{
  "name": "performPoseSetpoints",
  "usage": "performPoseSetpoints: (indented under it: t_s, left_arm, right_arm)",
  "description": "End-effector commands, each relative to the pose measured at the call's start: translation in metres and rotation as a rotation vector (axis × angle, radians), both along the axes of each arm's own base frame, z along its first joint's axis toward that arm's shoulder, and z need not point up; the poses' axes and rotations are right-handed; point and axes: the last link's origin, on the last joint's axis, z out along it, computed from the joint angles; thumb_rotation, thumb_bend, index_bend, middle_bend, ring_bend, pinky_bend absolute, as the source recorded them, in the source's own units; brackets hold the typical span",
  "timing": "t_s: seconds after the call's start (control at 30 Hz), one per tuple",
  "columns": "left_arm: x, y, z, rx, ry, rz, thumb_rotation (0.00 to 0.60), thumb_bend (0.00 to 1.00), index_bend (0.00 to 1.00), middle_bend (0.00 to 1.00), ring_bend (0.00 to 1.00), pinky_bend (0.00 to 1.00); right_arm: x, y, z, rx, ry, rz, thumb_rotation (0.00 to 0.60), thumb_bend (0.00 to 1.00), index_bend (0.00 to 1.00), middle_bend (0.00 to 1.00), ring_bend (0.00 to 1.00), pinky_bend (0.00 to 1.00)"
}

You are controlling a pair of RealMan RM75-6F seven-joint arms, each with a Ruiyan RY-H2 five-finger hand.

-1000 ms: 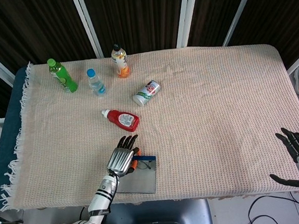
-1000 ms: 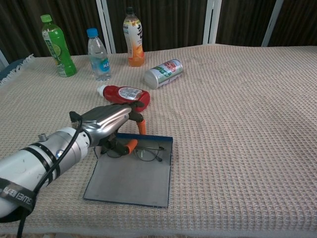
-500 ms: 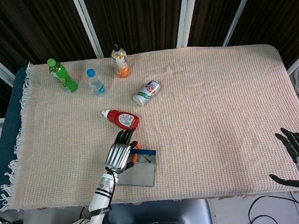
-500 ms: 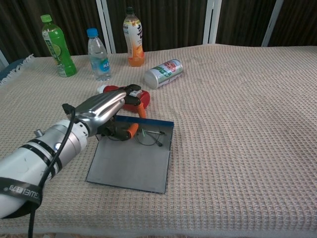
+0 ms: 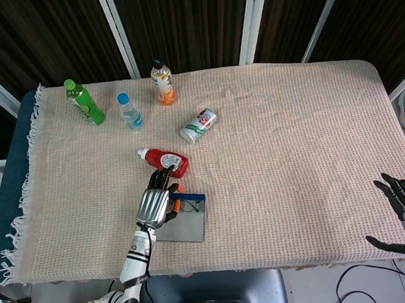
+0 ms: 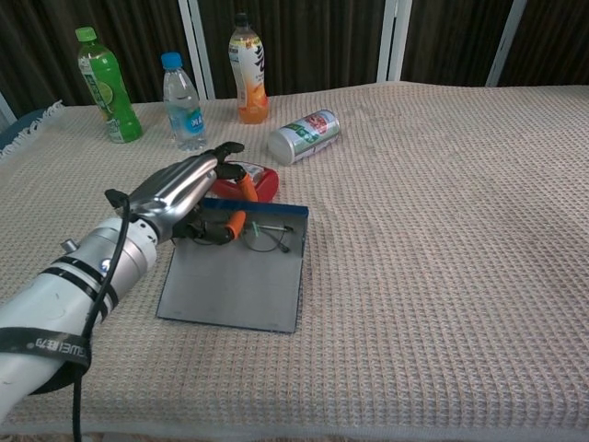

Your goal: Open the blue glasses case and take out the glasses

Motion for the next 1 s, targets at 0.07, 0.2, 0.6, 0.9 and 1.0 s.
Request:
performPoseSetpoints:
  t_s: [0.07, 0.2, 0.6, 0.9, 1.0]
  left_arm:
    - [0.0, 0.004, 0.001, 0.029, -0.008, -0.003, 0.6, 0.48, 0.47, 0.0, 0.0, 0.0]
    - [-0.001, 0.007, 0.001, 0.058, -0.011, -0.008, 0.6, 0.49, 0.47, 0.0, 0.0, 0.0]
    - [-0.007, 0.016, 0.004, 0.14, 0.027, -0.022, 0.6, 0.49, 0.47, 0.0, 0.0, 0.0]
    - [-0.009, 0.02, 0.004, 0.15, 0.03, -0.012, 0.6, 0.48, 0.46, 0.0, 0.0, 0.0]
    - [-0.01, 0.021, 0.004, 0.155, 0.028, -0.01, 0.6, 0.48, 0.44, 0.0, 0.0, 0.0]
  right_arm:
    - [0.0, 0.0, 0.0, 0.0, 0.0, 0.0, 0.6, 0.15, 0.0, 0.0, 0.0, 0.03]
    - [0.0, 0.0, 0.0, 0.001, 0.002, 0.0, 0.6, 0.15, 0.0, 0.0, 0.0, 0.03]
    - [0.0, 0.0, 0.0, -0.001, 0.001, 0.0, 0.6, 0.15, 0.0, 0.0, 0.0, 0.03]
    - [0.0, 0.0, 0.0, -0.003, 0.001, -0.001, 0.6, 0.15, 0.0, 0.0, 0.0, 0.03]
    - [0.0, 0.0, 0.0, -0.004, 0.001, -0.001, 0.6, 0.15, 0.0, 0.0, 0.0, 0.03]
